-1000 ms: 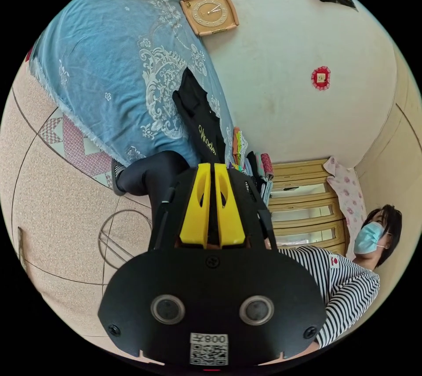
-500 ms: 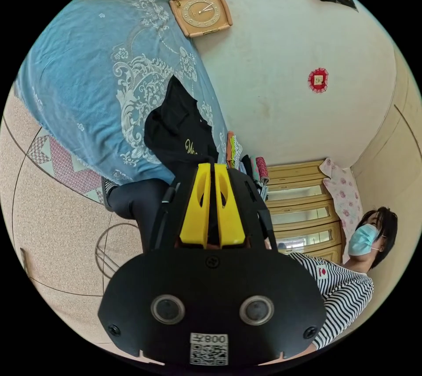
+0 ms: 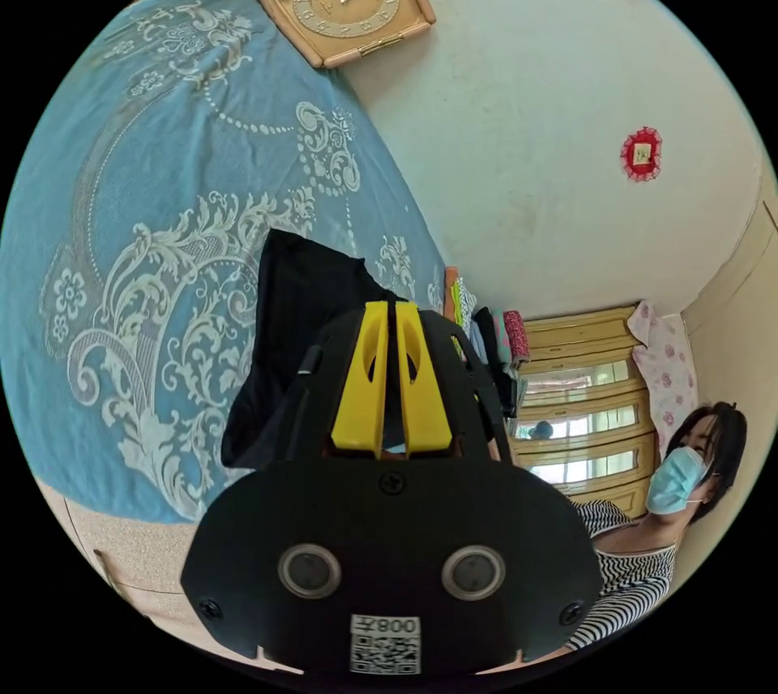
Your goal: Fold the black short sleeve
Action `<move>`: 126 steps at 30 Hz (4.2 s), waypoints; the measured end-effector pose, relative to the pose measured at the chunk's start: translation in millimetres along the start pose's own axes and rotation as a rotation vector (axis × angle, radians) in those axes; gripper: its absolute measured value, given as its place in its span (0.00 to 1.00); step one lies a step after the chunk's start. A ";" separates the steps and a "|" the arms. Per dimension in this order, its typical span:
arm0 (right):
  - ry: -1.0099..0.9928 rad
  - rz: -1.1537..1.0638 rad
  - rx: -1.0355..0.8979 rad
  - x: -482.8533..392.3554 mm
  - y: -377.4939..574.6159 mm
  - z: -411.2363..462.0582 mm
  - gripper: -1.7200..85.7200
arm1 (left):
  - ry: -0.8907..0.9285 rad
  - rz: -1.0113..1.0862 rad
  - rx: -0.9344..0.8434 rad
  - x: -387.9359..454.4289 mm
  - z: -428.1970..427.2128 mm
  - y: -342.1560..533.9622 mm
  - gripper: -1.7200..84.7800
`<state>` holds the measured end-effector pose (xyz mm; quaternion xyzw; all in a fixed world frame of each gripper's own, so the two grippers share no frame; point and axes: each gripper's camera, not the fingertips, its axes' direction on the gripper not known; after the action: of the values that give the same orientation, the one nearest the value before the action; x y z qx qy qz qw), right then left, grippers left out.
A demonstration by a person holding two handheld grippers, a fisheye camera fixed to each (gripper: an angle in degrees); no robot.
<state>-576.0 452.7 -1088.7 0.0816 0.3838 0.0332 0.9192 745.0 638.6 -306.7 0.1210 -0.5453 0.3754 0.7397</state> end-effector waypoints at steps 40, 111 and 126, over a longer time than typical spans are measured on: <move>0.768 -1.012 -0.133 -635.3 -79.3 189.7 0.10 | 0.126 -0.039 -0.146 -21.1 310.9 -63.3 0.03; 0.438 -0.374 -0.083 -284.7 -158.0 51.5 0.10 | -0.261 0.047 -0.042 -79.5 146.8 -31.5 0.11; 0.294 -0.066 -0.117 -100.6 -102.7 72.4 0.09 | -0.379 0.035 -0.112 -82.4 109.4 -41.1 0.03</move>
<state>-595.5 330.1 -986.2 0.0095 0.5143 0.0371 0.8568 684.7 511.1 -330.0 0.1387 -0.6970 0.3275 0.6227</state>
